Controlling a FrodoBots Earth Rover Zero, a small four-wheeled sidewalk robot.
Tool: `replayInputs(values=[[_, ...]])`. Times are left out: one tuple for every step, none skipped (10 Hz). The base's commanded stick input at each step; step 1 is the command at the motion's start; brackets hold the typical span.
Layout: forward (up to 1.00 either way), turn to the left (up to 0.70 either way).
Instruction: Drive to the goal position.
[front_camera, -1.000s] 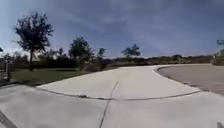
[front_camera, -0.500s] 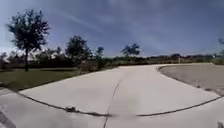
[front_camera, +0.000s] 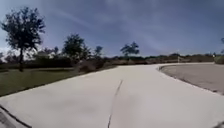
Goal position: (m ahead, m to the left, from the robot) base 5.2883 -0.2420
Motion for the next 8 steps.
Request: replayInputs(values=[[0.85, 0.00], [0.85, 0.00], [0.85, 0.00], [0.85, 0.00], [0.85, 0.00], [0.85, 0.00], [0.85, 0.00], [0.85, 0.00]])
